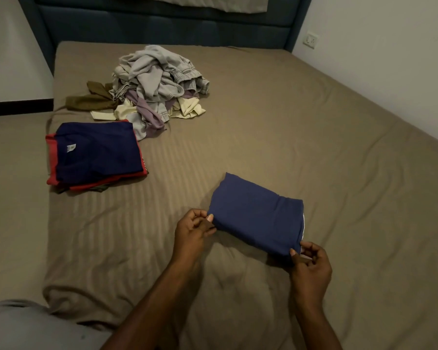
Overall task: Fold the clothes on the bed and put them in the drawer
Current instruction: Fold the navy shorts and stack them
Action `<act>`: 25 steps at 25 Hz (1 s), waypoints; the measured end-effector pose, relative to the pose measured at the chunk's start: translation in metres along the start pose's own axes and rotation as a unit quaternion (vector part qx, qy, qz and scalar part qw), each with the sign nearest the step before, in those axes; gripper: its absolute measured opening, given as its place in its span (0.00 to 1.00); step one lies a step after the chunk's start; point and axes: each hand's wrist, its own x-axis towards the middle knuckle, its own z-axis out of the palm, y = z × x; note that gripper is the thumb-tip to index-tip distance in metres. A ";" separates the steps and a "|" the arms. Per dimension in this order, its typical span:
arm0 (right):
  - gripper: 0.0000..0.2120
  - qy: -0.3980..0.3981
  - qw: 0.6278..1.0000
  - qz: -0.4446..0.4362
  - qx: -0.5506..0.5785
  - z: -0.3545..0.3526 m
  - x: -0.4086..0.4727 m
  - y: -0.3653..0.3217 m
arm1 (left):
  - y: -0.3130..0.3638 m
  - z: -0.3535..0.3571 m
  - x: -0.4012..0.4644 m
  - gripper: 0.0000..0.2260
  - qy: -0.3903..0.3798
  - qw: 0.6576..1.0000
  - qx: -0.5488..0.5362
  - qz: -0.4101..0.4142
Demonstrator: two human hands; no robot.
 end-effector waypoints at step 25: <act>0.21 -0.093 0.915 0.011 -0.393 0.069 0.142 -0.044 | 0.034 0.067 0.164 0.22 -0.048 0.822 0.556 0.115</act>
